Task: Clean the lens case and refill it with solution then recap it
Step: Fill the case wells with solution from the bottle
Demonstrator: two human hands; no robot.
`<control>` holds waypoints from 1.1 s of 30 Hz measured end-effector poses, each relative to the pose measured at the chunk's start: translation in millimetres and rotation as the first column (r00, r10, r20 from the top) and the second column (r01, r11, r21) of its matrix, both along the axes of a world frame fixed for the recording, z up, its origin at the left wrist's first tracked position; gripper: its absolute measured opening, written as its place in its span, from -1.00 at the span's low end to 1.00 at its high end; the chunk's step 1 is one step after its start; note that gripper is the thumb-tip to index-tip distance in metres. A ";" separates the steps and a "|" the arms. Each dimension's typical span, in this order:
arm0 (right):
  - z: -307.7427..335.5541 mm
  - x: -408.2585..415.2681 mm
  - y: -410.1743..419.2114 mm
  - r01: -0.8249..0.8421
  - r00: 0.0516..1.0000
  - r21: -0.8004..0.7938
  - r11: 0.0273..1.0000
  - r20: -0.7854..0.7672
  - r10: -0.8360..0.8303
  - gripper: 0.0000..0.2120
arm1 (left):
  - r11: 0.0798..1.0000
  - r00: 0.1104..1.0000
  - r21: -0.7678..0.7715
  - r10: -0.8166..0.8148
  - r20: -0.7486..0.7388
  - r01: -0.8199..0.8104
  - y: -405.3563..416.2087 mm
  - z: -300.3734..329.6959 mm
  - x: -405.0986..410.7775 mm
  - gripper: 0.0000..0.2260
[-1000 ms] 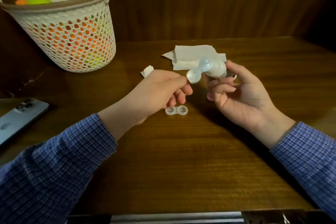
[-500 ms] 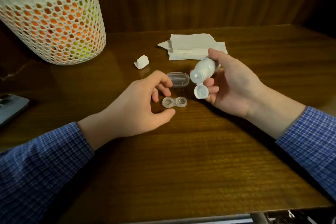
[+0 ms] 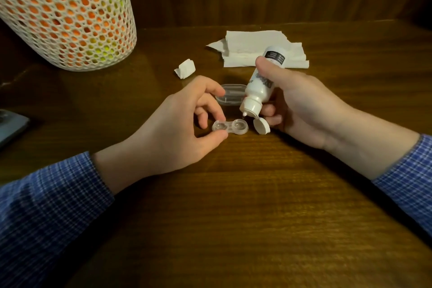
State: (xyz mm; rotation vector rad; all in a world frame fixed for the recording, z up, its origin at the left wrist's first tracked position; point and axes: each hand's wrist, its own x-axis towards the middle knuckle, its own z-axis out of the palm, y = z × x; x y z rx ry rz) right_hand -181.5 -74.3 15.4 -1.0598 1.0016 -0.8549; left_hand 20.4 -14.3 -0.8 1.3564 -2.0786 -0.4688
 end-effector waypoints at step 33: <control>-10.8 6.1 15.4 0.014 0.981 -0.403 0.915 -0.171 -0.090 -0.89 | 1.000 1.000 0.021 -0.021 -0.015 0.022 1.5 -0.5 -1.0 -0.54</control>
